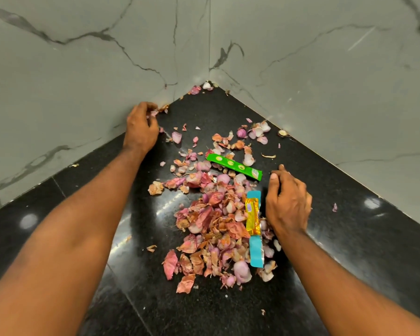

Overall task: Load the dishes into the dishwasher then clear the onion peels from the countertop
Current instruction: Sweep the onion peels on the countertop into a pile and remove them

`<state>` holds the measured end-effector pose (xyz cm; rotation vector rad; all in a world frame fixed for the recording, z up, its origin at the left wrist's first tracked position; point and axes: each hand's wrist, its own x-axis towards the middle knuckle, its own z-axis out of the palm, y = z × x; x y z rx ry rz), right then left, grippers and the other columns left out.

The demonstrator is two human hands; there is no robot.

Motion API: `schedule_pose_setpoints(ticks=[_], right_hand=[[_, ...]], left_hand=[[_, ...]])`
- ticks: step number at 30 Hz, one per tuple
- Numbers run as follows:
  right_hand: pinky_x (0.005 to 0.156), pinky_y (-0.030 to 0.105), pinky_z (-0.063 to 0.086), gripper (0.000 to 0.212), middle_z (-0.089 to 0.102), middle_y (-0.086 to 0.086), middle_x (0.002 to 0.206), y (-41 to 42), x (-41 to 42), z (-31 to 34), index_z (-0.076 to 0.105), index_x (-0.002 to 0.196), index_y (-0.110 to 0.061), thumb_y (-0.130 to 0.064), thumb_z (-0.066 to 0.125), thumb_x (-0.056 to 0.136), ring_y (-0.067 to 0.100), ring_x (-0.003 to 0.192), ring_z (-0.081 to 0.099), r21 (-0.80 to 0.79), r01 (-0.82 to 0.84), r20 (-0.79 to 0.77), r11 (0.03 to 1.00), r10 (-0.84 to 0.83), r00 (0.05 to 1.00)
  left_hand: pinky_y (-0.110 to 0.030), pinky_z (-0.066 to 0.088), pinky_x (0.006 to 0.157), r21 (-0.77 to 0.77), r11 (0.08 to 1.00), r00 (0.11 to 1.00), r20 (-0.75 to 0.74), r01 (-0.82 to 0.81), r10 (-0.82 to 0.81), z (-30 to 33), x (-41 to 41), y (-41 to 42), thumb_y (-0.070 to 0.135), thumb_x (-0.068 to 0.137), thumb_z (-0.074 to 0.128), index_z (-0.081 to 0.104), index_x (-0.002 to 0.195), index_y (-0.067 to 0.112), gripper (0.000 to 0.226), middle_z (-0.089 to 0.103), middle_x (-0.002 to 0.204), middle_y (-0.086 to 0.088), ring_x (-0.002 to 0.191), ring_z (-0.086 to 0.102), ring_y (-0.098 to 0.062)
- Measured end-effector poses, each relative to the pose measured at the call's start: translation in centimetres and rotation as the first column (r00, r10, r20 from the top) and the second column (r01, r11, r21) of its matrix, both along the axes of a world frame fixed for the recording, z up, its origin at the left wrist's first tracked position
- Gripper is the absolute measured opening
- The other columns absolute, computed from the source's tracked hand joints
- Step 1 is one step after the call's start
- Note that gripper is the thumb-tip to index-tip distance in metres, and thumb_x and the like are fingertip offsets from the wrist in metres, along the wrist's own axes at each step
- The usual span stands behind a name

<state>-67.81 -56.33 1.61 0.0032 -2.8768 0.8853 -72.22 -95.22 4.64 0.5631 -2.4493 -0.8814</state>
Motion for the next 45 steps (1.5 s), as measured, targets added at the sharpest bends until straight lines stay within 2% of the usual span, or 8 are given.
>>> schedule_pose_setpoints(ticks=[6,10,17,24,30,35,40,45], right_hand=[[0.108,0.049,0.034,0.03,0.056,-0.011,0.149,0.1,0.0,0.0,0.06,0.124,-0.036,-0.048,0.036,0.11,0.014,0.128,0.048,-0.016,0.006,0.001,1.0,-0.006,1.0],[0.107,0.047,0.034,0.029,0.056,-0.012,0.148,0.2,0.0,-0.2,0.059,0.124,-0.037,-0.047,0.037,0.11,0.013,0.127,0.048,-0.018,0.004,-0.009,1.0,-0.004,1.0],[0.107,0.049,0.035,0.031,0.056,-0.009,0.149,0.3,-0.2,-0.5,0.06,0.126,-0.035,-0.048,0.036,0.11,0.016,0.128,0.049,0.0,-0.002,-0.007,1.0,0.002,1.0],[0.109,0.052,0.035,0.031,0.057,-0.008,0.148,0.3,-0.2,-0.5,0.06,0.125,-0.035,-0.048,0.036,0.11,0.017,0.129,0.048,-0.014,-0.004,-0.006,1.0,0.004,1.0],[0.107,0.049,0.034,0.03,0.057,-0.009,0.148,0.3,-0.1,-0.5,0.06,0.122,-0.036,-0.048,0.035,0.11,0.016,0.129,0.048,-0.016,0.001,-0.011,1.0,-0.001,1.0],[0.106,0.048,0.034,0.03,0.057,-0.008,0.148,0.3,-0.1,-0.3,0.06,0.122,-0.036,-0.048,0.035,0.11,0.016,0.129,0.048,-0.015,0.0,-0.006,1.0,0.0,1.0],[0.105,0.047,0.034,0.032,0.054,-0.01,0.152,0.2,-0.1,-0.2,0.06,0.122,-0.036,-0.049,0.034,0.11,0.016,0.129,0.047,-0.003,-0.004,0.001,1.0,0.004,1.0],[0.106,0.048,0.034,0.036,0.054,-0.008,0.151,0.3,-0.1,-0.1,0.06,0.127,-0.034,-0.05,0.033,0.109,0.018,0.13,0.047,-0.001,-0.005,0.012,1.0,0.005,1.0]], left_hand=[[-0.047,0.03,0.125,-0.013,0.968,0.901,0.369,0.25,-0.227,-0.8,-2.8,0.1,0.022,0.105,0.055,0.042,0.155,0.018,0.052,0.043,0.16,-0.01,0.148,0.04,-0.029],[-0.045,0.062,0.091,0.5,0.846,0.982,-0.125,0.186,-0.142,-0.6,-2.3,1.9,0.022,0.106,0.057,0.071,0.12,0.007,0.024,0.076,0.106,-0.01,0.095,0.075,-0.026],[-0.053,0.035,0.119,-0.12,0.974,0.934,0.325,0.193,-0.146,-1.3,-1.9,0.7,0.031,0.102,0.057,0.049,0.147,0.024,0.047,0.052,0.148,-0.007,0.14,0.045,-0.029],[-0.054,0.06,0.093,0.581,0.762,0.958,-0.171,0.288,-0.232,0.1,0.5,2.9,0.036,0.107,0.054,0.073,0.107,0.002,0.039,0.077,0.103,-0.015,0.097,0.076,-0.031],[-0.051,0.011,0.127,-0.18,0.967,0.895,0.438,0.178,-0.083,-2.5,0.3,1.9,0.057,0.108,0.026,0.029,0.162,0.017,0.068,0.022,0.17,-0.013,0.158,0.014,-0.03],[-0.046,0.005,0.131,-0.045,0.839,0.758,0.457,0.542,-0.465,-2.4,4.0,6.3,0.068,0.102,-0.001,0.021,0.164,0.027,0.078,0.009,0.172,-0.002,0.159,0.002,-0.015],[-0.041,0.047,0.114,0.507,0.728,0.819,0.073,0.461,-0.569,0.1,7.7,7.1,0.056,0.109,0.023,0.071,0.129,0.02,0.063,0.071,0.131,-0.002,0.127,0.065,-0.016],[-0.051,0.01,0.129,-0.124,0.974,0.906,0.404,0.192,-0.127,-1.6,6.9,4.4,0.063,0.106,0.01,0.031,0.162,0.018,0.074,0.025,0.169,-0.013,0.158,0.017,-0.027]])
